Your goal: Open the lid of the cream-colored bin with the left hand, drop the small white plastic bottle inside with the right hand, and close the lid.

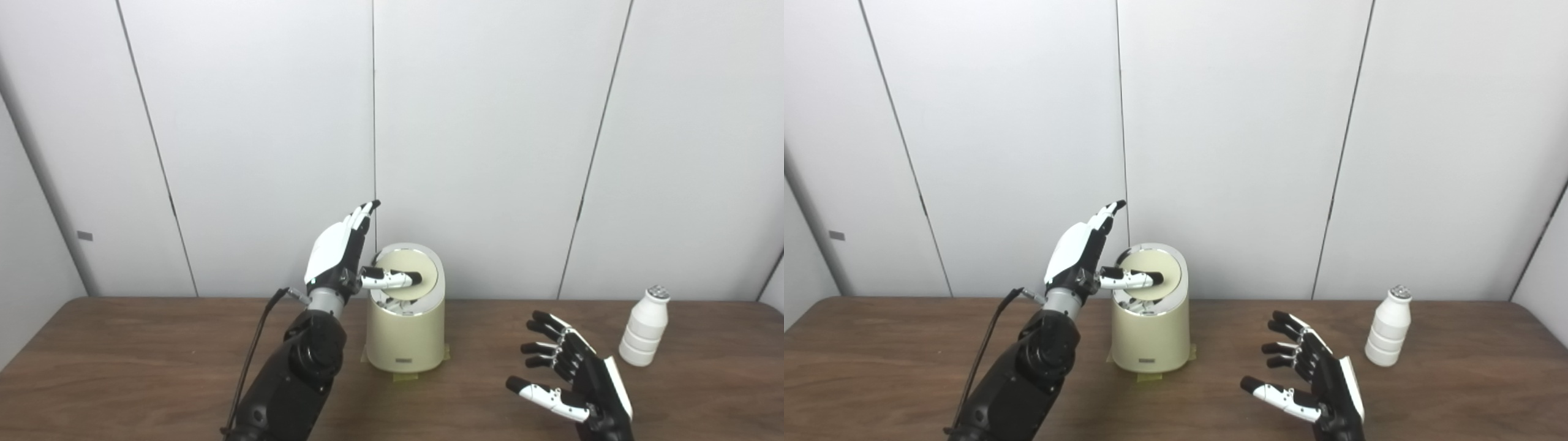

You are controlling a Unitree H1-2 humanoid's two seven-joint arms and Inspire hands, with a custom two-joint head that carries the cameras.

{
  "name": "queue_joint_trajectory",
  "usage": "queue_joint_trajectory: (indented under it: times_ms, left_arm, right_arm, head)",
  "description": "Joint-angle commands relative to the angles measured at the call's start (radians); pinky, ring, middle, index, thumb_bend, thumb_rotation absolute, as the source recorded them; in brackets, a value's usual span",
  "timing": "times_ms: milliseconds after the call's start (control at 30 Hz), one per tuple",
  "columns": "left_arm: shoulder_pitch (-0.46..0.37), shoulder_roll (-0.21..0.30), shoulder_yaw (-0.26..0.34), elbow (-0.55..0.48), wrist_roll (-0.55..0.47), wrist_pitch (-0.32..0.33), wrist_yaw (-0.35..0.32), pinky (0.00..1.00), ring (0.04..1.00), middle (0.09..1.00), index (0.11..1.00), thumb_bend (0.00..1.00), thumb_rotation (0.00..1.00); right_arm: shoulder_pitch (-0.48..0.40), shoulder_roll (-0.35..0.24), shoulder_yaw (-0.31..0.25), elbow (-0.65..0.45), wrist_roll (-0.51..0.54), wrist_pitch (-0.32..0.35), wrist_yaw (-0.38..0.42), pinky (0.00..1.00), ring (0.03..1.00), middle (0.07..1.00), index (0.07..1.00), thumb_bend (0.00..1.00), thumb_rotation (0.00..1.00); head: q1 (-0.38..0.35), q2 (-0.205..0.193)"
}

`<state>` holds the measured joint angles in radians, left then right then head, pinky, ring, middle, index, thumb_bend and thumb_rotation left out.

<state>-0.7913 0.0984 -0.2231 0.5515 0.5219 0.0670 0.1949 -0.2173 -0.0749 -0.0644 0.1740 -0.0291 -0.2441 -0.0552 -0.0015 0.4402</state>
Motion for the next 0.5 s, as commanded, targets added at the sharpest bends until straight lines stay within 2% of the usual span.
queue_joint_trajectory:
  times_ms: [0, 233, 467]
  left_arm:
    - [-0.081, 0.017, -0.011, -0.02, 0.032, -0.001, 0.011, 1.0, 1.0, 1.0, 1.0, 1.0, 0.24]
    - [-0.081, 0.065, -0.064, -0.04, 0.089, 0.009, -0.016, 1.0, 1.0, 1.0, 1.0, 0.98, 0.14]
    - [-0.069, 0.096, -0.083, -0.071, 0.108, 0.033, -0.076, 1.0, 1.0, 1.0, 1.0, 0.96, 0.1]
  right_arm:
    - [-0.024, 0.007, 0.003, -0.034, -0.001, -0.031, -0.004, 0.56, 0.647, 0.778, 0.783, 0.74, 0.18]
    - [-0.024, 0.013, 0.002, -0.039, 0.013, -0.022, 0.001, 0.56, 0.643, 0.779, 0.783, 0.74, 0.17]
    - [-0.02, 0.019, 0.004, -0.065, 0.021, 0.002, 0.007, 0.55, 0.633, 0.778, 0.78, 0.73, 0.15]
  head:
    - [0.0, 0.002]
    - [-0.003, 0.005]
    - [-0.003, 0.008]
